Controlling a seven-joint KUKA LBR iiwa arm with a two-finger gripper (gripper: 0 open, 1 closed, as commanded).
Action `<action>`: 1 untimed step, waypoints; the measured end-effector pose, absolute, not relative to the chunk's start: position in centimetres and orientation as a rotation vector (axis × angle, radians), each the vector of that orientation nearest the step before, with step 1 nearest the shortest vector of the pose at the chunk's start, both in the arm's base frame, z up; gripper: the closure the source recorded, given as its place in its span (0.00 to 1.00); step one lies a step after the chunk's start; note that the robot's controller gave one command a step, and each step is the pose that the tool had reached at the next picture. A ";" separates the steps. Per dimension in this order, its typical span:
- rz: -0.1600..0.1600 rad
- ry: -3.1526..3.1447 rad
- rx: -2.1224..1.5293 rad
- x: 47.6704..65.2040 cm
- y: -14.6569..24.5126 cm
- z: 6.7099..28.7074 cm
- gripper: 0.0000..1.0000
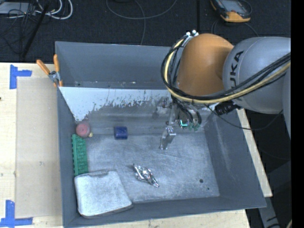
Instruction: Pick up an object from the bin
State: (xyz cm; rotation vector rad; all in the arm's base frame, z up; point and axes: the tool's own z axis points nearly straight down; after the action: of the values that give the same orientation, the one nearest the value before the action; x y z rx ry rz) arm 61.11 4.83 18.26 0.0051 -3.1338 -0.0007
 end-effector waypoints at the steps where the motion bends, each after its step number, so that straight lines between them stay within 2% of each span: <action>1: 0.002 -3.129 0.034 51.9 2.6 12.7 0.00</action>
Offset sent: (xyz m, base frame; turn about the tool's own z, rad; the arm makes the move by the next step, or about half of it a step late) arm -0.0877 -0.0213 -0.0518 -0.0206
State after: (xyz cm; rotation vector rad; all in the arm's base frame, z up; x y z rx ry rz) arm 51.90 2.64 12.69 0.0341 -3.1288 0.0015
